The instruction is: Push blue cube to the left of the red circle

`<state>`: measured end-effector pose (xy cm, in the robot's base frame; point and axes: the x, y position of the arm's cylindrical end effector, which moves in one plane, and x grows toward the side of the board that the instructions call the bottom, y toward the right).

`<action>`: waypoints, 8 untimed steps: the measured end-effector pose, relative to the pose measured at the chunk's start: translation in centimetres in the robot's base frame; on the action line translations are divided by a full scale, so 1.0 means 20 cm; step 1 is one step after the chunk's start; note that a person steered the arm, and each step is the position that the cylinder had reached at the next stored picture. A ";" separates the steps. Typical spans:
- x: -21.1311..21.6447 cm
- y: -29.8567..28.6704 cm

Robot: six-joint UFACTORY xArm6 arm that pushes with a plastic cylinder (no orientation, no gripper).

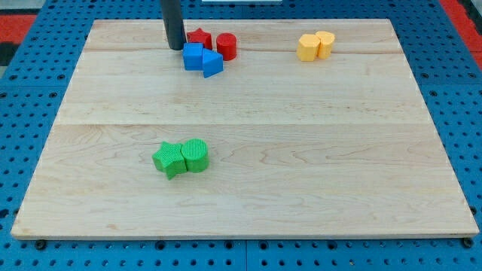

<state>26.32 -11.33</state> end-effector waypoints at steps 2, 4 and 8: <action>-0.11 0.13; -0.27 -0.23; 0.45 -0.24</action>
<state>35.41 -16.17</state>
